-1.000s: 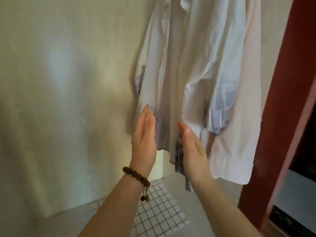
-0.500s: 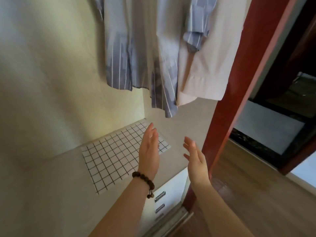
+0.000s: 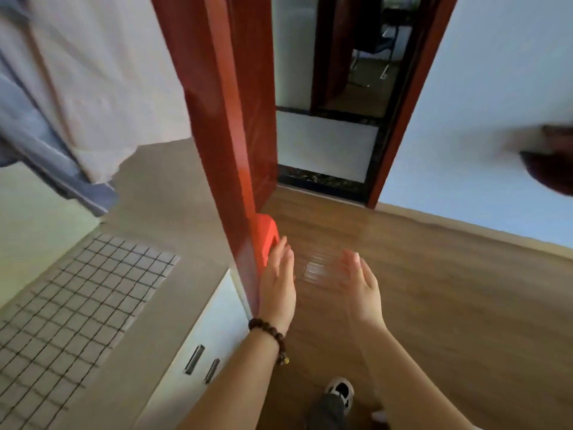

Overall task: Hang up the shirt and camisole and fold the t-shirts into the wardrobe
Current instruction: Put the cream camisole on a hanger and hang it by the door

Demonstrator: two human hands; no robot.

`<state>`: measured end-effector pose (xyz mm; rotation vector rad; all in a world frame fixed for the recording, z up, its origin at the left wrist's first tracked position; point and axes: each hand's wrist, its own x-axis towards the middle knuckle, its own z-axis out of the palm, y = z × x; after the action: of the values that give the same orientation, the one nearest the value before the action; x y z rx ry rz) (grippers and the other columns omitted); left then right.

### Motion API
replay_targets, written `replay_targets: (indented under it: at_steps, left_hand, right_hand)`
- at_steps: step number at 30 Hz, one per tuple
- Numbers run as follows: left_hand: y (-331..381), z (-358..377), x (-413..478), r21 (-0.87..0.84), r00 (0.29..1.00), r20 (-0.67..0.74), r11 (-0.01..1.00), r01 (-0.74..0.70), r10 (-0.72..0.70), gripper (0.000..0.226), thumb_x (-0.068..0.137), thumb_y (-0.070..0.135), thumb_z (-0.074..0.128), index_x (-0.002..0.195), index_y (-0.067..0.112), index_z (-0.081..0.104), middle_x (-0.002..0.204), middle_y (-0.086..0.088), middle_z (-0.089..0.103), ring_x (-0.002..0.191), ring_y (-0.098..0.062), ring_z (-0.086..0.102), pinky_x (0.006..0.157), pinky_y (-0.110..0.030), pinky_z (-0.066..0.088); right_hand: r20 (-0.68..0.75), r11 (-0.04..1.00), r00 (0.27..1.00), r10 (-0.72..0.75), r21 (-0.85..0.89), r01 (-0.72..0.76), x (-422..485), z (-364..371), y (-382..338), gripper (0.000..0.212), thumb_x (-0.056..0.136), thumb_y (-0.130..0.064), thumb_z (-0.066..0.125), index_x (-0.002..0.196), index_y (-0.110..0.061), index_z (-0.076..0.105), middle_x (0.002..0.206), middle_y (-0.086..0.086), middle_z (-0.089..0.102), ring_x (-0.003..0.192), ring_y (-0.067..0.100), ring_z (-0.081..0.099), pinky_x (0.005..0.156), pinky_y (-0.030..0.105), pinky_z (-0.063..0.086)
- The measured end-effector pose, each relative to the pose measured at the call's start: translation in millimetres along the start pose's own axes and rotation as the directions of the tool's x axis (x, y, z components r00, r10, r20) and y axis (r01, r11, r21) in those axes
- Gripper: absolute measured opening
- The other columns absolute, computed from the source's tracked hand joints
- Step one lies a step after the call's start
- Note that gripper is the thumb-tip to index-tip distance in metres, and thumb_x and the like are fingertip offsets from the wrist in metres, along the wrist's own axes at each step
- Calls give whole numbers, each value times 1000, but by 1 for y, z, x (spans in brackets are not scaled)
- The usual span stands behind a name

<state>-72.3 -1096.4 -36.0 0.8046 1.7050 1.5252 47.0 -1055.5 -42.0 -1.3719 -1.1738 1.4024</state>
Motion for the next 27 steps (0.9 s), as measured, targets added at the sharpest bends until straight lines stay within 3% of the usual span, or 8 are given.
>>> replay_targets:
  at_steps: [3, 6, 10, 11, 14, 19, 27]
  left_hand:
    - [-2, 58, 22, 14, 992, 128, 1000, -7, 5, 43, 92, 59, 40, 132, 43, 45, 141, 9, 49, 128, -7, 47, 107, -42, 41]
    - [1, 121, 43, 29, 969, 245, 999, -14, 7, 40, 93, 57, 40, 130, 45, 45, 141, 7, 49, 125, -8, 50, 102, -38, 46]
    - [11, 209, 64, 39, 906, 423, 998, -51, 30, 46, 98, 45, 35, 141, 29, 41, 144, 7, 45, 128, -8, 46, 90, -12, 43]
    - [14, 232, 67, 41, 888, 458, 997, -66, 40, 47, 98, 44, 35, 142, 28, 41, 144, 7, 44, 129, -8, 45, 88, -11, 44]
    - [24, 300, 74, 43, 834, 552, 997, -62, 28, 51, 94, 51, 36, 141, 30, 41, 145, 5, 45, 128, -10, 46, 100, -32, 47]
    - [38, 401, 61, 39, 702, 712, 997, -71, 22, 67, 83, 61, 35, 141, 29, 41, 146, 4, 44, 130, -12, 45, 103, -42, 45]
    - [33, 540, 9, 58, 428, 904, 992, -113, -4, 63, 85, 60, 35, 140, 30, 41, 145, 4, 45, 127, -12, 48, 102, -40, 46]
  right_hand:
    - [-144, 999, 990, -14, 41, 20, 34, -45, -2, 27, 99, -45, 37, 106, -36, 62, 101, -16, 67, 102, 6, 61, 98, 37, 48]
    - [-273, 994, 962, 2, 102, 27, 72, -89, -2, 35, 99, -43, 37, 118, -26, 62, 108, -13, 65, 104, 7, 61, 97, 39, 49]
    - [-427, 986, 904, 15, 155, 57, 118, -152, -10, 36, 100, -40, 37, 119, -21, 62, 110, -9, 65, 104, 10, 62, 96, 40, 50]
    - [-465, 985, 885, 15, 159, 67, 128, -169, -13, 36, 100, -40, 37, 118, -21, 62, 109, -9, 65, 104, 11, 62, 95, 40, 50]
    - [-571, 978, 820, 27, 185, 97, 152, -225, -22, 34, 101, -39, 37, 114, -22, 63, 108, -8, 66, 102, 12, 63, 92, 38, 51]
    - [-755, 961, 649, 94, 239, 139, 162, -320, -27, 31, 101, -35, 38, 108, -22, 65, 104, -5, 66, 100, 14, 63, 88, 37, 52]
    - [-927, 946, 316, 203, 268, 181, 141, -439, -9, 30, 102, -33, 36, 105, -21, 64, 104, -1, 66, 97, 14, 63, 85, 35, 52]
